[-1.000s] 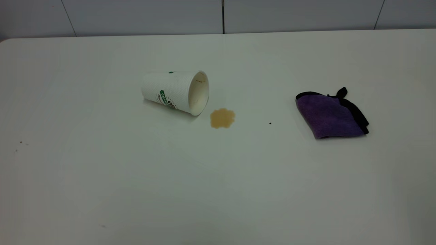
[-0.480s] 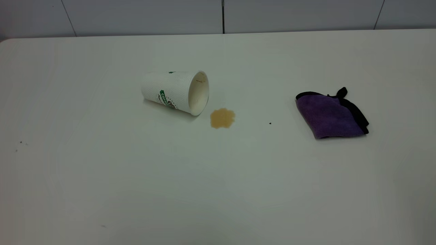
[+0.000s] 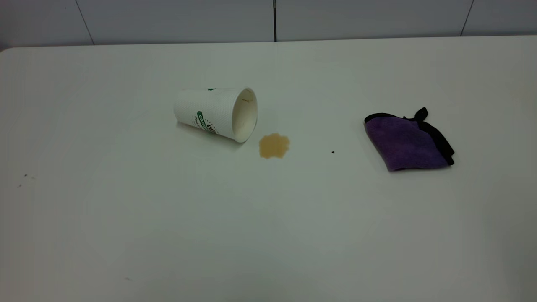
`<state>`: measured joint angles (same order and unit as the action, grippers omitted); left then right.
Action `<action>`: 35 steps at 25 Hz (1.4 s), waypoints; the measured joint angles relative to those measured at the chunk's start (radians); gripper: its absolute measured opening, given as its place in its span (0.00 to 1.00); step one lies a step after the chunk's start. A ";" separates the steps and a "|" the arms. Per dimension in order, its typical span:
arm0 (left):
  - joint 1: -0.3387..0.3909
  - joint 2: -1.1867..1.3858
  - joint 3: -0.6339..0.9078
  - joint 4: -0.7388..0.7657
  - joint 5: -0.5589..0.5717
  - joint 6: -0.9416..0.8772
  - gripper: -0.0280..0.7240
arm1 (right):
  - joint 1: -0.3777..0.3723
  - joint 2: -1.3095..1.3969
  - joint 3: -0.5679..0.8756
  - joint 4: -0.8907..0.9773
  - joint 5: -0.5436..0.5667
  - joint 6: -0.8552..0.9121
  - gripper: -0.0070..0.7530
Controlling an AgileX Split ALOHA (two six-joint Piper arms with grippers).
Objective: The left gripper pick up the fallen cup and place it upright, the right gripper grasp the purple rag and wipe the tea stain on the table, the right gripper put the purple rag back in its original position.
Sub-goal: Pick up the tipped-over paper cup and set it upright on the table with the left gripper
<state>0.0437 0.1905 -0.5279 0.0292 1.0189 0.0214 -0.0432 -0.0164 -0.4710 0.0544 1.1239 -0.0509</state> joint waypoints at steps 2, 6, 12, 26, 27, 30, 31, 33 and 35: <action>0.000 0.123 -0.025 -0.023 -0.082 0.003 0.73 | 0.000 0.000 0.000 0.000 0.000 0.000 0.64; 0.000 0.373 -0.059 -0.029 -0.255 0.006 0.73 | 0.000 0.000 0.000 0.000 0.000 0.000 0.64; 0.000 0.736 -0.127 -0.088 -0.426 0.082 0.73 | 0.000 0.000 0.000 0.000 0.000 0.000 0.64; -0.319 1.381 -0.414 -0.152 -0.524 0.136 0.73 | 0.000 0.000 0.000 0.000 0.000 0.000 0.64; -0.354 1.427 -0.448 -0.152 -0.527 0.131 0.73 | 0.000 0.000 0.000 0.000 0.000 0.000 0.64; -0.449 1.560 -0.557 -0.139 -0.531 0.107 0.73 | 0.000 0.000 0.000 0.000 0.000 0.000 0.64; -0.482 1.607 -0.592 -0.127 -0.531 0.094 0.73 | 0.000 0.000 0.000 0.000 0.000 0.000 0.64; -0.539 1.695 -0.685 -0.076 -0.527 0.053 0.73 | 0.000 0.000 0.000 0.000 0.000 0.000 0.64; -0.594 1.780 -0.779 -0.009 -0.497 -0.001 0.73 | 0.000 0.000 0.000 0.000 0.000 0.000 0.64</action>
<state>-0.5499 1.9702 -1.3069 0.0200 0.5216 0.0202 -0.0432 -0.0164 -0.4710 0.0544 1.1239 -0.0509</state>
